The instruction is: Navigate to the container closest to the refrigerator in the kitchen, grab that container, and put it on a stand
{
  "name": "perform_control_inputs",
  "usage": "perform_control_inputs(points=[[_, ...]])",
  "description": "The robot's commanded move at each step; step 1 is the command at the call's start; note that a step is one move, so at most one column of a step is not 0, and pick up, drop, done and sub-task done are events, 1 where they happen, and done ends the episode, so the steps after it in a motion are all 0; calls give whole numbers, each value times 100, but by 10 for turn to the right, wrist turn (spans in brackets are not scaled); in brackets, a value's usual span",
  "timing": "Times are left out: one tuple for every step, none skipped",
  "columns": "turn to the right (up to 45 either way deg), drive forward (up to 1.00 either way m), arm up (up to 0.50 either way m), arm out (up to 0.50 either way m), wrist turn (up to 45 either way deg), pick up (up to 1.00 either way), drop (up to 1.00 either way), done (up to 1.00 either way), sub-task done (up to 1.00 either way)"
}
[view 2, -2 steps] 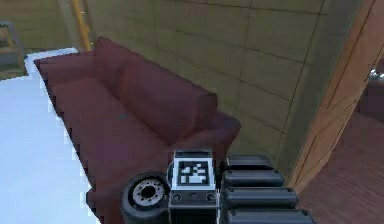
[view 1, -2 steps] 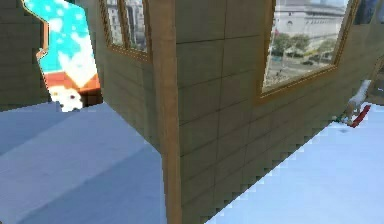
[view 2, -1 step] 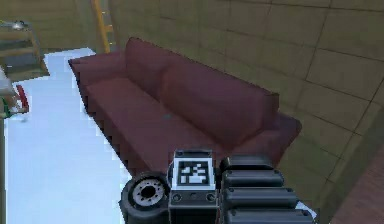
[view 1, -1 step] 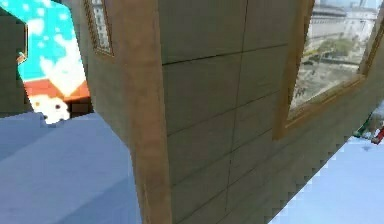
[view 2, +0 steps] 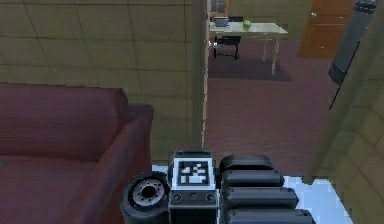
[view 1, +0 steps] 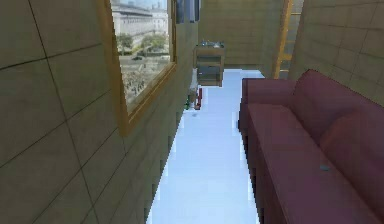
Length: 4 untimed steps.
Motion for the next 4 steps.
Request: perform_control_inputs(points=[[60, 0, 0, 0, 0, 0, 0, 0, 0], [0, 30, 0, 0, 0, 0, 0, 0, 0], [0, 100, 0, 0, 0, 0, 0, 0, 0], [0, 100, 0, 0, 0, 0, 0, 0, 0]])
